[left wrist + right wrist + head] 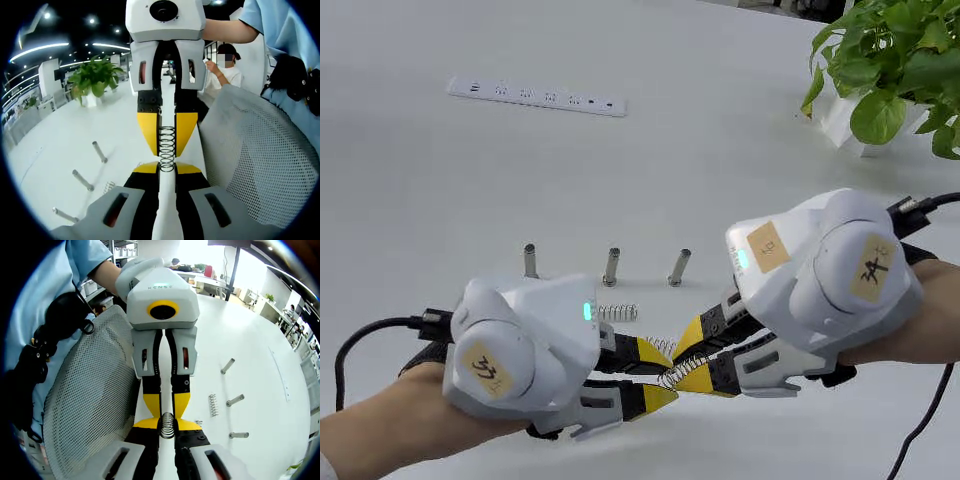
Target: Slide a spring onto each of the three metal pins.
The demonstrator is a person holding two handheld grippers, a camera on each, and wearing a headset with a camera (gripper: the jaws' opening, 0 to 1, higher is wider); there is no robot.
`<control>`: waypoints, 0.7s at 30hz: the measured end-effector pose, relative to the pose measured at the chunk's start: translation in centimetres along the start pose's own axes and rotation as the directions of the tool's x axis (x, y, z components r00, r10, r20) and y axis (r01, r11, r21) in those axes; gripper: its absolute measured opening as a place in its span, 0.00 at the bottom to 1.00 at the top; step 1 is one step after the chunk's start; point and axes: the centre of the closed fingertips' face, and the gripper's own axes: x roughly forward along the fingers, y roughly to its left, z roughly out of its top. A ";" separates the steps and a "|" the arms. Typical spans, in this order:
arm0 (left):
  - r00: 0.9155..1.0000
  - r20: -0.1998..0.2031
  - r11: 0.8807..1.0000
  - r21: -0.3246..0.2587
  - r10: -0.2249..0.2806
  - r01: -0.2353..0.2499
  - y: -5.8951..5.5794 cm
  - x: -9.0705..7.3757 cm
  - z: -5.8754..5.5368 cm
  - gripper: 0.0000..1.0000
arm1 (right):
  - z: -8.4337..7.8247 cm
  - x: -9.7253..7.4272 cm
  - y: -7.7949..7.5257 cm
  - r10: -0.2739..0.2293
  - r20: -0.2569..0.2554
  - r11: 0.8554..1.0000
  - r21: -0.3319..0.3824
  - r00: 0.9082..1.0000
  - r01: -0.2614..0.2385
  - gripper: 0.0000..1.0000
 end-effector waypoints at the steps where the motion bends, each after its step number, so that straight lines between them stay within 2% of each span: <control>1: 1.000 -0.004 1.000 -0.016 0.011 -0.011 0.1 -0.2 -0.2 0.07 | 0.1 0.0 -0.1 -0.001 0.003 1.000 -0.002 1.000 0.001 0.07; 3: 0.999 -0.003 0.999 -0.024 0.032 -0.032 0.3 -0.5 -0.6 0.10 | 0.3 0.0 -0.2 -0.001 0.003 1.000 -0.003 1.000 0.001 0.07; 7: 0.997 -0.006 0.995 -0.061 0.077 -0.077 0.9 -1.4 -1.4 0.22 | 0.4 0.0 -0.6 -0.007 0.001 1.000 -0.011 1.000 0.007 0.07; 10: 0.994 -0.021 0.990 -0.086 0.111 -0.113 1.5 -2.3 -2.1 0.27 | 0.4 0.0 -0.8 -0.005 -0.005 1.000 -0.023 1.000 0.005 0.07; 13: 0.987 -0.038 0.981 -0.104 0.158 -0.161 2.2 -3.4 -2.9 0.33 | 0.4 0.1 -1.1 -0.006 -0.019 0.999 -0.048 1.000 0.005 0.07; 18: 0.972 -0.055 0.962 -0.137 0.230 -0.236 3.2 -4.9 -3.9 0.43 | 0.8 0.3 -1.8 -0.001 -0.020 0.998 -0.070 1.000 -0.001 0.07; 20: 0.960 -0.068 0.947 -0.161 0.272 -0.279 3.8 -5.6 -4.3 0.51 | 1.0 0.4 -2.2 0.001 -0.023 0.997 -0.081 1.000 -0.003 0.07; 21: 0.951 -0.076 0.935 -0.177 0.299 -0.308 4.2 -6.0 -4.6 0.55 | 1.1 0.4 -2.4 0.003 -0.024 0.996 -0.085 1.000 -0.005 0.07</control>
